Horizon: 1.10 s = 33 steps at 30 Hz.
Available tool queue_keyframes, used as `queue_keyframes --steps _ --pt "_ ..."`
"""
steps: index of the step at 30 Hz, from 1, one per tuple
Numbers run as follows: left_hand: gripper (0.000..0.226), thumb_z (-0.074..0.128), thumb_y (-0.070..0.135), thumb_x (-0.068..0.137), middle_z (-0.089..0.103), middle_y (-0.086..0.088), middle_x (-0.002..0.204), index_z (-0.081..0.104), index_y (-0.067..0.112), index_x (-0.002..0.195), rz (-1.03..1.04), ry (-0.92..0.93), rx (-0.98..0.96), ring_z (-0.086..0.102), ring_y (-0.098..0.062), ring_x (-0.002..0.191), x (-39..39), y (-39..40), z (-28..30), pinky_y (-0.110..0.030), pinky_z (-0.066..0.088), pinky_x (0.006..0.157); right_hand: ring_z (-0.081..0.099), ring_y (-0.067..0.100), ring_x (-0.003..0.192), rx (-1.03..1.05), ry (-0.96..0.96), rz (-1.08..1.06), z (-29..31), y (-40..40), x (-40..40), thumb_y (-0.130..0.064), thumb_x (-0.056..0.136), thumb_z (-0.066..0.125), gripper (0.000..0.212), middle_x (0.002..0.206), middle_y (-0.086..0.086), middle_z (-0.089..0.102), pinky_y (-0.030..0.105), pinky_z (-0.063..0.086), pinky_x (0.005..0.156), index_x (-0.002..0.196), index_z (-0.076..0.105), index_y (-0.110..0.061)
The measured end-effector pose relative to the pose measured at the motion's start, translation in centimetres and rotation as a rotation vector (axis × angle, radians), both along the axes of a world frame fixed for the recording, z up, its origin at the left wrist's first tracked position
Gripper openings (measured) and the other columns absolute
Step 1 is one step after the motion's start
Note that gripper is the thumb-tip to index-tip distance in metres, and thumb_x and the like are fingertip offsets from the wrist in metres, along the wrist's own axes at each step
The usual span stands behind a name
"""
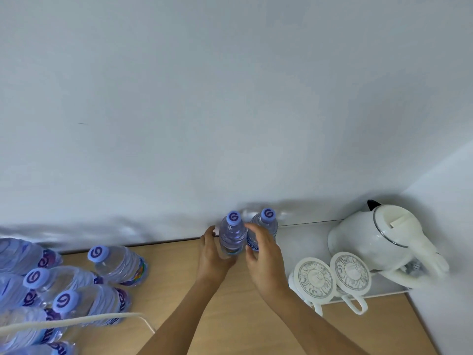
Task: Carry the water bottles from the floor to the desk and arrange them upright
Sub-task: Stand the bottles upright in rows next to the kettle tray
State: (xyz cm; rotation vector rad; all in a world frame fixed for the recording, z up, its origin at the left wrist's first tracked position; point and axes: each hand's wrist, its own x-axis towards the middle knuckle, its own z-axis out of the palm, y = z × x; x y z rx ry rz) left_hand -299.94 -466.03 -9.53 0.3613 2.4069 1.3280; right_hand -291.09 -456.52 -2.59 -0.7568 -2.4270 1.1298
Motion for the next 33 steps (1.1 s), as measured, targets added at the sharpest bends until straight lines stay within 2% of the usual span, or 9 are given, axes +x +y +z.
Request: queue_keyframes --steps 2,4,6,8,12,16,23,27,33 --pt "0.088 0.084 0.009 0.065 0.045 -0.006 0.134 0.036 0.011 0.139 0.049 -0.005 -0.033 0.045 -0.022 0.123 0.6 -1.2 -0.1 -0.028 0.041 0.098 0.062 0.015 0.105 0.006 0.034 0.007 0.2 -0.1 0.3 0.011 0.081 0.059 0.045 0.118 -0.002 0.065 0.02 0.048 0.087 0.12 0.061 -0.011" --pt "0.08 0.083 0.006 0.066 0.047 -0.009 0.131 0.041 0.008 0.135 0.114 0.005 -0.041 0.048 -0.023 0.12 1.3 -2.4 -0.1 -0.027 0.041 0.095 0.062 0.013 0.101 0.011 0.06 0.027 0.4 -0.5 0.6 0.011 0.08 0.061 0.042 0.113 -0.001 0.066 0.008 0.042 0.086 0.117 0.062 -0.01" --pt "0.074 0.083 0.005 0.066 0.05 -0.009 0.125 0.046 0.004 0.13 0.187 0.028 -0.025 0.051 -0.024 0.113 2.1 -3.9 0.1 -0.033 0.044 0.093 0.061 0.011 0.1 0.005 0.079 0.069 0.5 -1.4 0.7 0.011 0.079 0.063 0.04 0.11 -0.001 0.066 0.0 0.036 0.085 0.115 0.063 -0.008" --pt "0.071 0.083 0.006 0.068 0.049 -0.005 0.12 0.047 0.005 0.129 0.251 0.038 -0.01 0.052 -0.023 0.109 3.0 -5.7 0.4 -0.036 0.046 0.091 0.061 0.011 0.1 -0.023 0.078 0.133 0.5 -2.6 0.5 0.008 0.08 0.064 0.039 0.108 -0.004 0.065 0.003 0.038 0.084 0.115 0.062 -0.009" --pt "0.067 0.08 0.011 0.073 0.048 -0.001 0.12 0.045 0.01 0.131 0.345 0.023 -0.007 0.048 -0.013 0.104 4.2 -9.7 1.0 -0.033 0.046 0.091 0.059 0.01 0.108 -0.044 0.055 0.252 0.5 -5.8 -0.7 0.0 0.085 0.063 0.037 0.116 -0.006 0.063 0.022 0.047 0.09 0.119 0.059 -0.013" --pt "0.063 0.079 0.017 0.076 0.049 0.003 0.122 0.045 0.012 0.129 0.425 0.007 0.012 0.048 -0.011 0.107 4.5 -13.3 1.6 -0.029 0.044 0.09 0.055 0.014 0.116 -0.059 0.025 0.347 0.6 -9.4 -2.4 -0.003 0.083 0.065 0.04 0.12 -0.002 0.06 0.03 0.045 0.098 0.122 0.057 -0.012" --pt "0.059 0.075 0.021 0.08 0.053 0.003 0.123 0.046 0.014 0.13 0.498 -0.029 0.059 0.049 -0.014 0.11 3.9 -17.5 2.4 -0.026 0.041 0.09 0.051 0.015 0.12 -0.108 -0.073 0.45 0.9 -14.6 -6.5 -0.02 0.082 0.072 0.055 0.131 -0.002 0.052 0.022 0.04 0.095 0.132 0.049 -0.017" --pt "0.056 0.075 0.02 0.081 0.056 0.005 0.122 0.046 0.015 0.129 0.485 -0.053 0.102 0.05 -0.012 0.111 3.5 -18.2 2.5 -0.026 0.041 0.092 0.048 0.01 0.122 -0.166 -0.136 0.504 1.0 -16.1 -9.0 -0.031 0.08 0.074 0.067 0.138 -0.006 0.047 0.02 0.038 0.089 0.138 0.042 -0.023" --pt "0.058 0.076 0.02 0.079 0.051 0.011 0.121 0.043 0.02 0.127 0.453 -0.099 0.124 0.052 -0.007 0.103 3.4 -17.7 2.2 -0.021 0.04 0.084 0.045 0.011 0.127 -0.231 -0.208 0.576 0.6 -17.3 -12.1 -0.035 0.076 0.077 0.076 0.139 -0.009 0.046 0.023 0.037 0.09 0.141 0.038 -0.029"
